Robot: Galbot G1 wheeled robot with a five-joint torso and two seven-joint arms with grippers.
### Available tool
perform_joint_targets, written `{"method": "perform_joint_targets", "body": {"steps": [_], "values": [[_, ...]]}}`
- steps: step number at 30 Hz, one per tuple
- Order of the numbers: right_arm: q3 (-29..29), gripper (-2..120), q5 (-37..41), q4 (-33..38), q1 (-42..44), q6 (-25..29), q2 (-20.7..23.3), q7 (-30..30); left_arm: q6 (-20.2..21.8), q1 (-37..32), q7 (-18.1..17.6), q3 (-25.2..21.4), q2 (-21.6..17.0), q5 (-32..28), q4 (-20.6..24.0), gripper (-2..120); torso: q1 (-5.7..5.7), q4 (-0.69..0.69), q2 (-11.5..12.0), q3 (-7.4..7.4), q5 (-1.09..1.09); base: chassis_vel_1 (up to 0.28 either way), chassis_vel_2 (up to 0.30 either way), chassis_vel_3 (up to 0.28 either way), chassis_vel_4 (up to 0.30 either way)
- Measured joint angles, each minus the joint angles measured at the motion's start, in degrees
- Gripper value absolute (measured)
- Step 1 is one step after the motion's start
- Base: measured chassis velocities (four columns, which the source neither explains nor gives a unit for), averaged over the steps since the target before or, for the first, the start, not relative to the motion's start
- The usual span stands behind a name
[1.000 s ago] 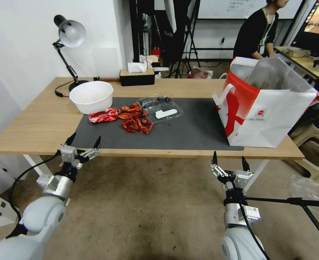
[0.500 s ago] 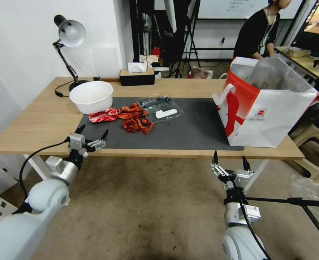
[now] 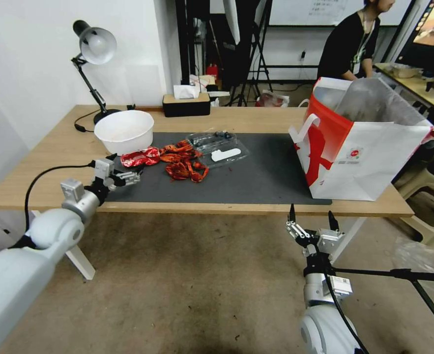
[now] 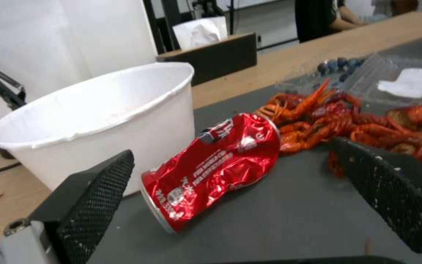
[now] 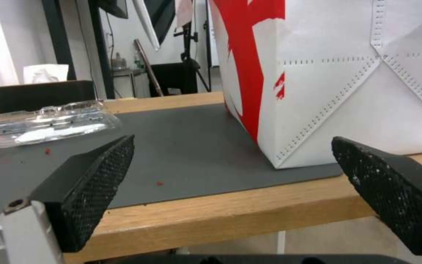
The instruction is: Pick up the trash from the table and place it into the takeout bag.
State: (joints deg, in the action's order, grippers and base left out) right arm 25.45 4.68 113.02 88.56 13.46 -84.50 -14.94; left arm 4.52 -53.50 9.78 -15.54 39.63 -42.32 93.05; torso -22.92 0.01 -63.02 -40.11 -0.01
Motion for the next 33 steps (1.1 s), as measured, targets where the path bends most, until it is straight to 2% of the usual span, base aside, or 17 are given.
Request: {"method": "perform_joint_targets", "body": {"steps": [3, 7, 10, 17, 24, 33], "values": [[0.0, 100, 0.0, -0.2, -0.2, 0.0, 0.0, 0.0, 0.8, 3.0, 4.5, 1.7, -1.5, 0.0, -3.0, 100, 0.0, -0.01, 0.0, 0.0, 0.01, 0.0, 0.0, 0.0, 0.0], [-0.1, 100, 0.0, -0.3, -0.3, 0.0, 0.0, 0.0, 1.0, 4.5, 6.7, 2.7, -2.0, 0.1, -4.2, 100, 0.0, 0.0, 0.0, 0.0, 0.01, 0.0, 0.0, 0.0, 0.0], [-0.3, 100, 0.0, -0.5, -0.5, -0.1, -0.1, 0.1, 1.3, 7.5, 11.2, 4.1, -2.5, 0.5, -6.5, 100, 0.0, -0.01, 0.0, 0.0, 0.01, 0.0, 0.0, 0.0, 0.0], [-0.5, 100, -0.1, -0.7, -0.7, -0.2, -0.2, 0.1, 1.3, 11.0, 13.6, 7.4, -3.3, 1.1, -8.9, 100, 0.0, 0.0, 0.0, 0.0, 0.01, 0.0, 0.0, 0.0, 0.0], [-0.6, 100, -0.2, -0.8, -0.8, -0.2, -0.2, 0.1, 1.5, 19.0, 14.7, 15.9, -3.3, 2.6, -12.9, 100, 0.0, -0.02, 0.0, 0.0, 0.01, 0.0, 0.0, 0.0, 0.0], [-0.2, 100, -0.2, -0.6, -0.6, -0.2, -0.2, 0.1, 2.8, 24.0, 16.4, 20.0, -3.6, 4.6, -16.1, 100, 0.0, -0.01, 0.0, 0.01, 0.01, 0.0, 0.0, 0.0, 0.0]]}}
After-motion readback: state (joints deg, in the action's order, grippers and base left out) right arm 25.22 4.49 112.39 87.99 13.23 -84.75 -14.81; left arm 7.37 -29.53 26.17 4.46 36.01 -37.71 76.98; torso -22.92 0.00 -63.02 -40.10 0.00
